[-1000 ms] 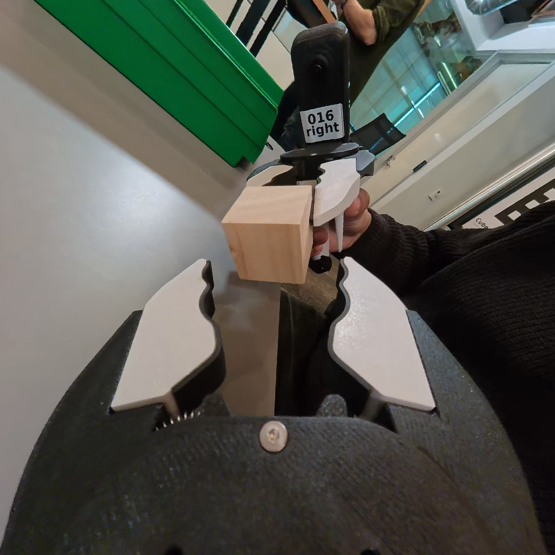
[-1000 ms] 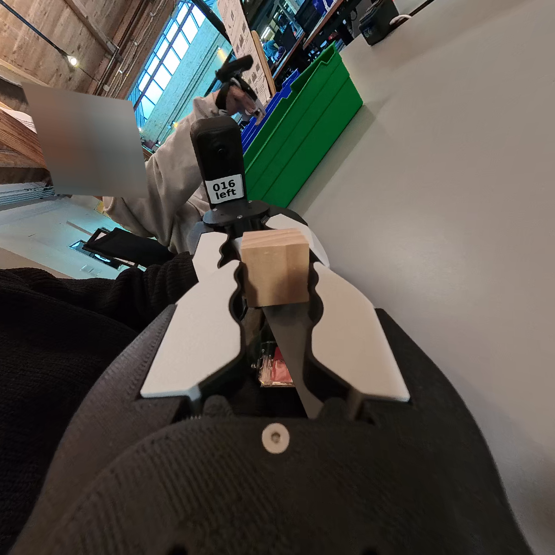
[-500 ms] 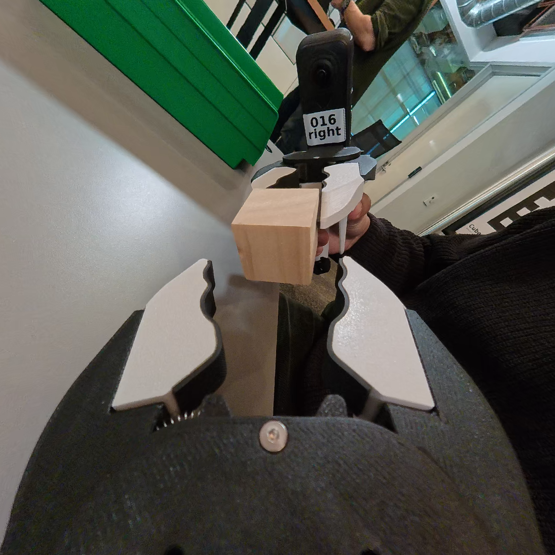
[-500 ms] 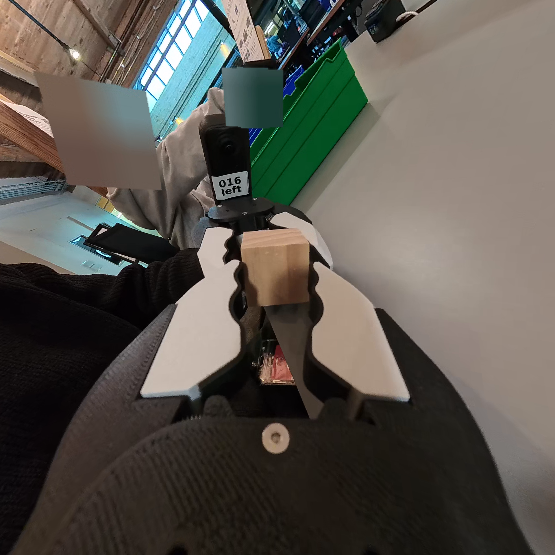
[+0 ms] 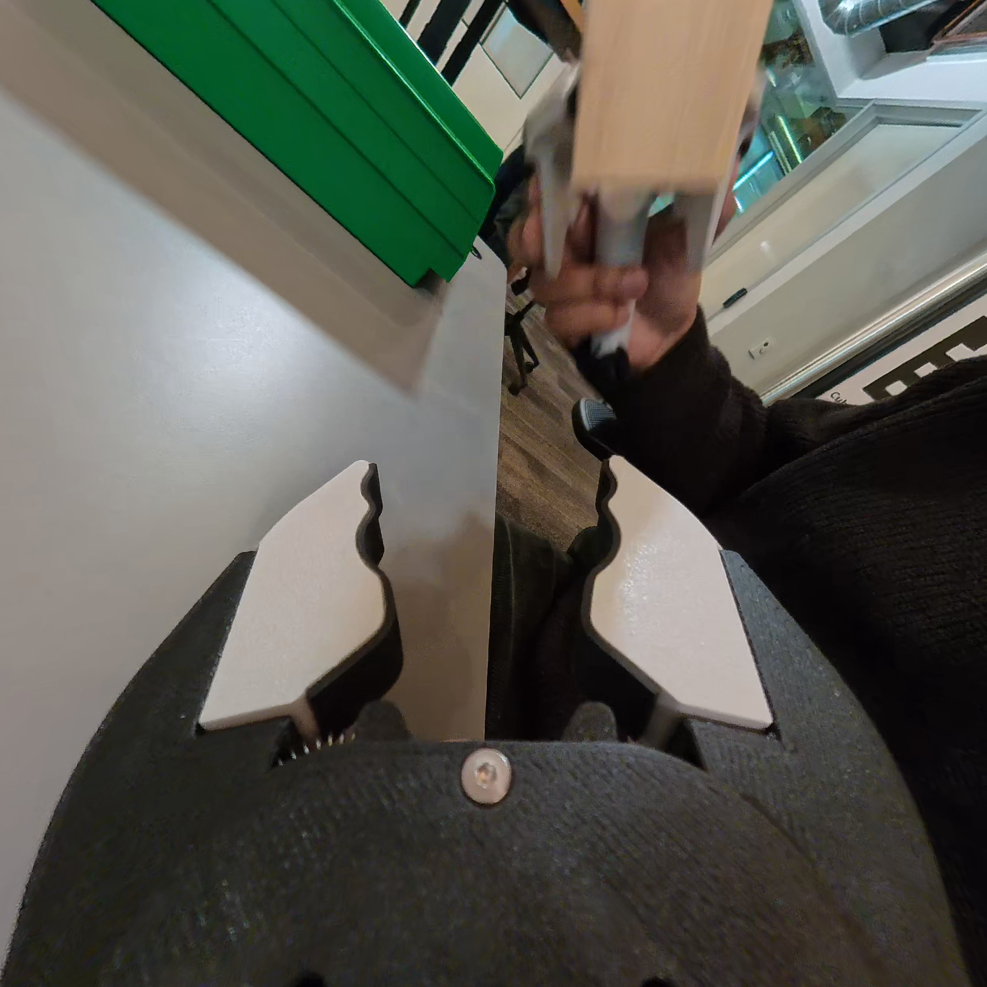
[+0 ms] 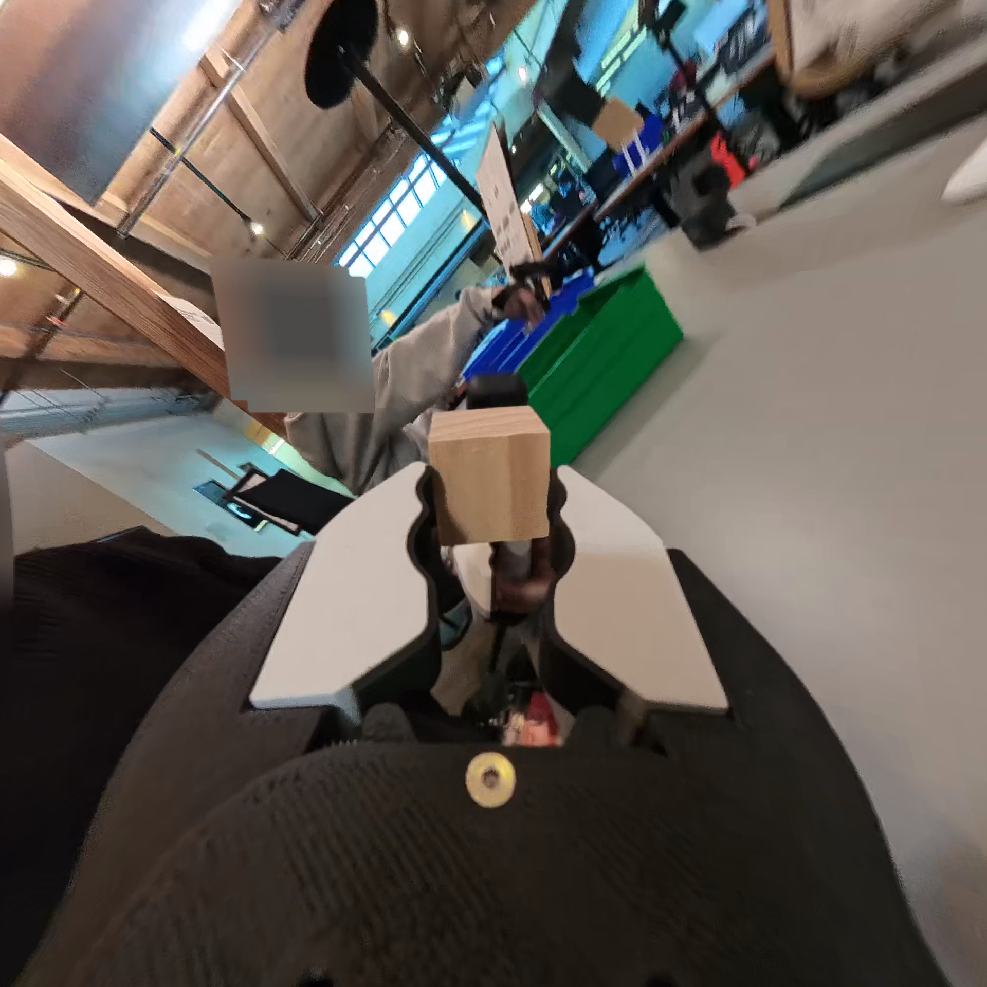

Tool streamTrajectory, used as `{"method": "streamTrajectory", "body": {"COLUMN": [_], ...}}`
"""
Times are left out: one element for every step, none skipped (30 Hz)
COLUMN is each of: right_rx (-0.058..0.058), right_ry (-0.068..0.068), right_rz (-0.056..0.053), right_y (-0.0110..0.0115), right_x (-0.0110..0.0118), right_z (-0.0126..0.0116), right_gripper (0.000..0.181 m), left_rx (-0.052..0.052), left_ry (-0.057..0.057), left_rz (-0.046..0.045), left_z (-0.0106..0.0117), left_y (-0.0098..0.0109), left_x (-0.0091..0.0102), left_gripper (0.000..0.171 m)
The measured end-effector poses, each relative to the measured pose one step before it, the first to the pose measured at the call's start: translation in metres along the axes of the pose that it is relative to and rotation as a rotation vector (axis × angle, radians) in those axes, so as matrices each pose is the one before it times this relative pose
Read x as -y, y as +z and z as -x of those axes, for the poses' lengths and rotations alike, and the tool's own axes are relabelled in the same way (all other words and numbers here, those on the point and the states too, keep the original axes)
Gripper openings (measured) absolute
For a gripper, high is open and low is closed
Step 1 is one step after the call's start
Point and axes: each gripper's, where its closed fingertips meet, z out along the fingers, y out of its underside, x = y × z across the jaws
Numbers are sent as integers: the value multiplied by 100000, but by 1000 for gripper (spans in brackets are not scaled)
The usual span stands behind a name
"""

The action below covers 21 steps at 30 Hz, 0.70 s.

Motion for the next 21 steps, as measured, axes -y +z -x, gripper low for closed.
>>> {"method": "streamTrajectory", "body": {"right_rx": [-2325,-5310,-6674,-6463,-6608,-6323,-6239,-6803,-6437,-4588,-2347,-1012,-99,1271,2501,2792,2620,1867,1506,1153,1303], "right_ry": [-6126,-8374,-9020,-8126,-7339,-6540,-5802,-6177,-6936,-7752,-8559,-8160,-7418,-5542,-3912,-3235,-3195,-3818,-3906,-4068,-3735], "right_rz": [-610,1609,4003,6425,6721,6810,7485,8204,8877,9630,10179,9958,9342,8149,6862,5932,4907,4589,4161,4179,3238], "right_y": [-1109,-1245,-1330,-1376,-1425,-1442,-1386,-1271,-1040,-729,-381,-26,313,630,862,1025,1092,1129,1120,1073,988], "right_x": [1807,1736,1507,1171,977,776,450,69,-386,-864,-1355,-1644,-1781,-1676,-1476,-1235,-966,-777,-571,-472,-279], "right_z": [403,-133,-587,-923,-1259,-1548,-1817,-2129,-2229,-2013,-1647,-1280,-945,-573,-274,-135,-20,-6,22,24,70], "right_gripper": [42,42,42,42,42,42,42,42,42,42,42,42,42,42,42,42,42,42,42,42,42], "left_rx": [22,39,-129,-558,-1008,-1240,-962,-665,-268,133,201,-58,-192,-127,92,242,364,487,482,484,540], "left_ry": [-32,96,201,271,157,102,421,1009,1512,1646,1504,1259,951,701,593,747,1037,1133,1175,1277,1334], "left_rz": [-200,-180,-183,-207,-78,588,961,632,62,-61,-40,47,118,362,621,754,666,765,967,887,195], "left_z": [-21,-33,-45,-92,-137,-178,-160,-176,-170,-136,-136,-163,-177,-154,-102,-77,-64,-36,-17,0,32], "left_y": [-6,13,46,98,153,196,216,203,199,179,177,186,177,195,207,228,219,213,211,206,194], "left_x": [15,9,-9,-46,-99,-174,-197,-114,16,73,75,63,37,-25,-66,-90,-71,-88,-106,-111,-66], "left_gripper": [79,78,78,77,76,76,76,76,76,76,75,75,75,74,74,74,74,74,74,74,73]}}
